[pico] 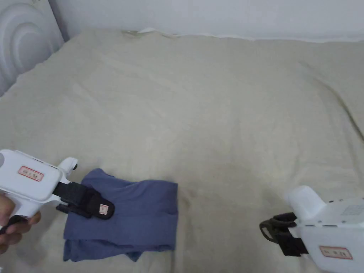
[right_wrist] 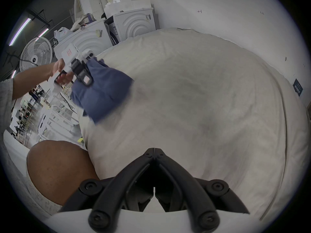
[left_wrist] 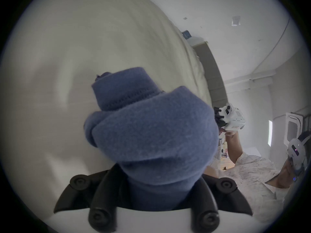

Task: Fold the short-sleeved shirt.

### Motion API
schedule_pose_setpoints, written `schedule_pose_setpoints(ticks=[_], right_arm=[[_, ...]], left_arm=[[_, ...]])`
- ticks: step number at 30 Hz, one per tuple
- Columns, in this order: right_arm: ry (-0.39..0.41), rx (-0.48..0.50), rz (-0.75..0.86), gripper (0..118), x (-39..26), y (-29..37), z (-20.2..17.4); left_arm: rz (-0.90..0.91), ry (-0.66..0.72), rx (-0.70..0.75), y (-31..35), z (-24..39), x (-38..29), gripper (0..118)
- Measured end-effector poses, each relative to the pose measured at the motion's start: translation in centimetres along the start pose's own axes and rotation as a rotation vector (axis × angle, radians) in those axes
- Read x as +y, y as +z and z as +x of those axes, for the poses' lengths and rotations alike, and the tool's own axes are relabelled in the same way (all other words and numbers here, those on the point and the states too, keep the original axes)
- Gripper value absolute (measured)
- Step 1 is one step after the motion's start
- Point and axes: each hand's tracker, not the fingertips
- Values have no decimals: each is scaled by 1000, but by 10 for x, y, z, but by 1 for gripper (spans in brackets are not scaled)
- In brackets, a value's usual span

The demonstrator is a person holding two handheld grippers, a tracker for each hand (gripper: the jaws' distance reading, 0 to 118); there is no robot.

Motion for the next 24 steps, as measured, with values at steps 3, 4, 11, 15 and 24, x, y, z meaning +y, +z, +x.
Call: schedule_pose_setpoints(ticks=[3,4,11,15,24], right_arm=[[-3,2,5,0,8,-6,-3],[-9,-9,8,0,11,-8,-5],[-35,-6,-8,0,22,-29,-13],[-29,-11,-22,0,25,-33,-18],[-53,-53,177,0,25,44,-10]], left_arm=[[-4,36,101,79,-44,-1,21],[20,42,155,102,-56,1,21],[54,207,209,129,-112,14,21],[63,223,192,111,-91,2,38],[428,-129,651,180,43,-36,84]])
